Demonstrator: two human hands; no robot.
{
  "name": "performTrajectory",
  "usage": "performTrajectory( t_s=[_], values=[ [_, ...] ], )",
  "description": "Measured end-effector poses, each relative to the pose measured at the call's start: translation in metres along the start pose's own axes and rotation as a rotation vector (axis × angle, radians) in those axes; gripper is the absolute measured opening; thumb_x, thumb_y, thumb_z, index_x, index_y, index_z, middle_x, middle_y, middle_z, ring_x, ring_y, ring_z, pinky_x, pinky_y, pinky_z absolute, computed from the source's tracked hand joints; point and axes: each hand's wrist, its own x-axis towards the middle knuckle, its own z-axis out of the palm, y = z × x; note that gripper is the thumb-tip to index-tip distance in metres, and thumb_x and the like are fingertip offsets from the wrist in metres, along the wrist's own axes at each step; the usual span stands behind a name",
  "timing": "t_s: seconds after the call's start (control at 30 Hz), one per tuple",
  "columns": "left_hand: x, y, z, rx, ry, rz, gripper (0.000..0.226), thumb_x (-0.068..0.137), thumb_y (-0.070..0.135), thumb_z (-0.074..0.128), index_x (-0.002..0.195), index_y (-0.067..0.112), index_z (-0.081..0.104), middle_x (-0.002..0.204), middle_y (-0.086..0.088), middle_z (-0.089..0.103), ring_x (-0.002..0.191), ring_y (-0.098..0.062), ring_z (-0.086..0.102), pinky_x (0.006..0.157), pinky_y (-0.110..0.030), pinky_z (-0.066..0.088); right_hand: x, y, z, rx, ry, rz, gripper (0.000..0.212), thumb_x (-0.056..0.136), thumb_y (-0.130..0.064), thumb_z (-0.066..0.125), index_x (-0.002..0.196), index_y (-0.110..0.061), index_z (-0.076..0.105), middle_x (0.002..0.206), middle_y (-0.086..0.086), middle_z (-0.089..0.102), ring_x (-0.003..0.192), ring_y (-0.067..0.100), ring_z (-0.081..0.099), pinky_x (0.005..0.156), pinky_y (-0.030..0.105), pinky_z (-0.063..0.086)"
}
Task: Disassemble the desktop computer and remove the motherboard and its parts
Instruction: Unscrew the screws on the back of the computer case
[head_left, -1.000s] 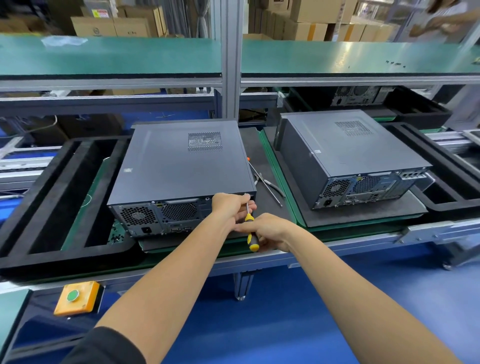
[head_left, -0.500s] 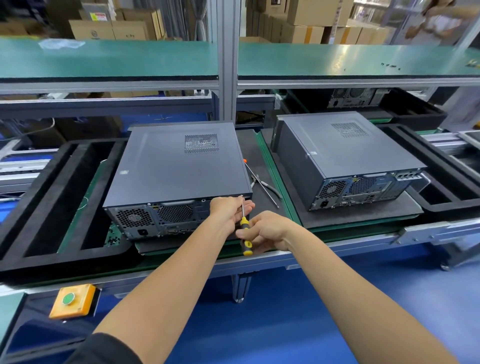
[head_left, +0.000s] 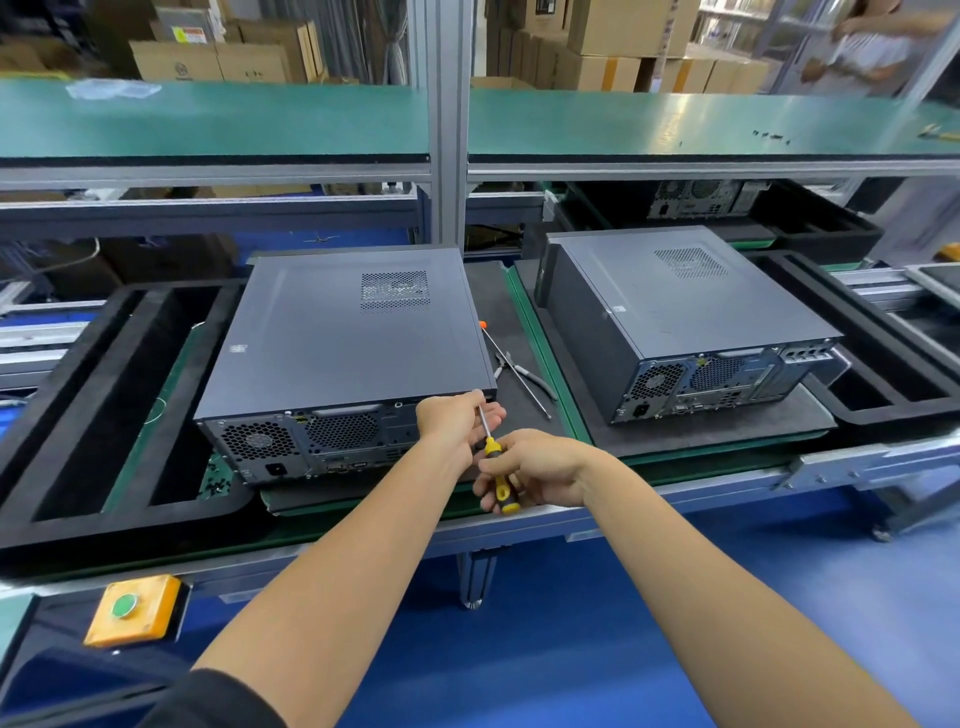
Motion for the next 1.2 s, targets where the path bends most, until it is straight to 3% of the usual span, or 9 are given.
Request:
performTrajectory(
  t_s=[0.1, 0.27, 0.43, 0.53, 0.63, 0.77, 0.87, 1.0, 1.2],
  values=[
    [0.0, 0.001, -0.001, 0.008, -0.004, -0.014, 0.012, 0.091, 0.004, 0.057, 0.082, -0.002, 0.062, 0.061, -0.012, 0.07, 0.059, -0.021, 0.071, 0.052, -0.024, 0.057, -0.004, -0.003, -0.003, 0.06, -0.049, 0.004, 0.019, 0.101, 0.0, 0.042, 0.118, -0.003, 0.05, 0.092, 0.014, 0.064, 0.078, 0.023, 0.068, 0.066, 0.032, 0.058],
    [-0.005, 0.004, -0.002, 0.039, -0.047, 0.035, 0.014, 0.085, 0.005, 0.056, 0.081, -0.005, 0.064, 0.066, -0.016, 0.071, 0.061, -0.024, 0.072, 0.048, -0.024, 0.054, -0.001, -0.004, 0.0, -0.121, -0.008, 0.015, 0.02, 0.089, -0.012, 0.07, 0.101, -0.007, 0.054, 0.076, 0.008, 0.065, 0.067, 0.021, 0.067, 0.072, 0.036, 0.059],
    [-0.012, 0.022, -0.021, 0.069, -0.023, 0.147, 0.014, 0.078, 0.005, 0.056, 0.082, -0.003, 0.067, 0.067, -0.015, 0.071, 0.062, -0.024, 0.072, 0.049, -0.023, 0.053, 0.008, -0.017, 0.017, -0.227, -0.037, -0.051, 0.027, 0.085, -0.018, 0.075, 0.098, -0.01, 0.053, 0.071, 0.005, 0.064, 0.059, 0.015, 0.065, 0.062, 0.029, 0.057],
    [-0.017, 0.045, -0.044, 0.094, 0.017, 0.232, 0.012, 0.082, 0.006, 0.057, 0.083, -0.001, 0.067, 0.068, -0.013, 0.072, 0.062, -0.022, 0.072, 0.051, -0.023, 0.054, 0.019, -0.034, 0.037, -0.305, -0.014, -0.114, 0.023, 0.089, -0.015, 0.069, 0.107, -0.006, 0.057, 0.088, 0.009, 0.068, 0.071, 0.017, 0.07, 0.07, 0.033, 0.06],
    [-0.023, 0.073, -0.066, 0.122, 0.051, 0.33, 0.012, 0.082, 0.005, 0.055, 0.077, -0.002, 0.064, 0.066, -0.015, 0.068, 0.053, -0.02, 0.067, 0.049, -0.023, 0.054, 0.027, -0.055, 0.06, -0.36, -0.019, -0.17, 0.009, 0.093, -0.012, 0.064, 0.1, -0.009, 0.059, 0.086, 0.01, 0.069, 0.076, 0.022, 0.07, 0.078, 0.038, 0.06],
    [-0.019, 0.116, -0.11, 0.106, 0.123, 0.453, 0.015, 0.082, 0.005, 0.052, 0.074, -0.001, 0.063, 0.063, -0.015, 0.066, 0.052, -0.022, 0.065, 0.052, -0.027, 0.055, 0.043, -0.087, 0.097, -0.343, -0.022, -0.238, 0.009, 0.093, 0.001, 0.055, 0.1, -0.005, 0.054, 0.078, 0.013, 0.065, 0.064, 0.025, 0.067, 0.068, 0.039, 0.059],
    [-0.003, 0.145, -0.162, 0.133, 0.225, 0.485, 0.018, 0.081, 0.005, 0.052, 0.068, -0.001, 0.063, 0.058, -0.014, 0.065, 0.048, -0.021, 0.063, 0.044, -0.023, 0.052, 0.068, -0.11, 0.133, -0.296, 0.049, -0.293, 0.013, 0.094, 0.007, 0.047, 0.099, -0.006, 0.047, 0.07, 0.012, 0.062, 0.053, 0.023, 0.063, 0.064, 0.04, 0.056],
    [0.028, 0.167, -0.238, 0.297, 0.339, 0.482, 0.018, 0.077, 0.008, 0.055, 0.064, 0.0, 0.065, 0.052, -0.011, 0.065, 0.045, -0.02, 0.062, 0.042, -0.022, 0.047, 0.107, -0.14, 0.189, -0.187, 0.158, -0.291, 0.015, 0.092, 0.006, 0.04, 0.094, -0.008, 0.045, 0.064, 0.014, 0.055, 0.042, 0.02, 0.049, 0.049, 0.031, 0.044],
    [0.08, 0.184, -0.311, 0.524, 0.31, 0.443, 0.012, 0.077, 0.006, 0.068, 0.066, 0.001, 0.068, 0.061, -0.014, 0.068, 0.051, -0.02, 0.065, 0.057, -0.03, 0.058, 0.165, -0.161, 0.256, -0.192, 0.274, -0.263, 0.016, 0.092, 0.0, 0.038, 0.083, -0.009, 0.047, 0.065, 0.011, 0.049, 0.043, 0.017, 0.039, 0.04, 0.021, 0.033]
  ],
)
